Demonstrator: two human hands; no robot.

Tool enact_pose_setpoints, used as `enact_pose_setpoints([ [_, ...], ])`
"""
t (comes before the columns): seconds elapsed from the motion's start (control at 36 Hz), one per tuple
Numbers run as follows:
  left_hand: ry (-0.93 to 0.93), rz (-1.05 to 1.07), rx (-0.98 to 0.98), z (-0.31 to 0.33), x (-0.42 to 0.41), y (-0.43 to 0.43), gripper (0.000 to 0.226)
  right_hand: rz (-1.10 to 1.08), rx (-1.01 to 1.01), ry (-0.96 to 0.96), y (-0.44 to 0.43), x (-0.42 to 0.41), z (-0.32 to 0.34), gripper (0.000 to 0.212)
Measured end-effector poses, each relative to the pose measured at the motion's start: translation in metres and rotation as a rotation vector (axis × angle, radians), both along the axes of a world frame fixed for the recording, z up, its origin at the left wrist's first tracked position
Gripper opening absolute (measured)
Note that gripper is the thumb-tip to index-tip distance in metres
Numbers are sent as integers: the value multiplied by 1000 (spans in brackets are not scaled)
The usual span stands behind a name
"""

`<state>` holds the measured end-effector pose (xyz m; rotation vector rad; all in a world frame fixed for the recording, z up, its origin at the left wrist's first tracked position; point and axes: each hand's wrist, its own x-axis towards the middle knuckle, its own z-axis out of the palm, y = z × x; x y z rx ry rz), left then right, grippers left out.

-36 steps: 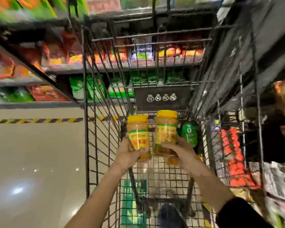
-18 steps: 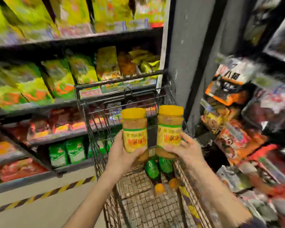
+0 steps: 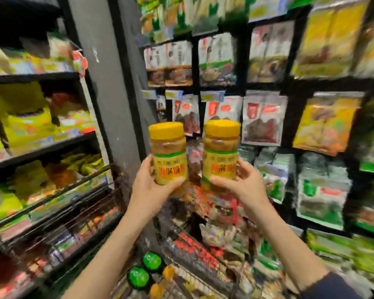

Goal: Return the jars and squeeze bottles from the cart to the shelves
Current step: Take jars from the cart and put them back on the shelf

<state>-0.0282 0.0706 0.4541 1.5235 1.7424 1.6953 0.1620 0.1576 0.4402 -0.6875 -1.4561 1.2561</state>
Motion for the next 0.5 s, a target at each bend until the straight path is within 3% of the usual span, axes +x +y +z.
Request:
enact_pose_setpoints([
  [0.14,-31,-231,72,32,88,26,61,-259,112,5,-19,100,32,49],
  [0.31,-41,-516,101,49,216,44,59,-584,147,-28,-57,231,46,75],
  [0.42,-43,-685,99,50,307,45,64,-761,168,-36,-90,320,46,62],
  [0.5,-67,-784,81,47,379,42,73,-863,159,-66,-118,390,43,64],
])
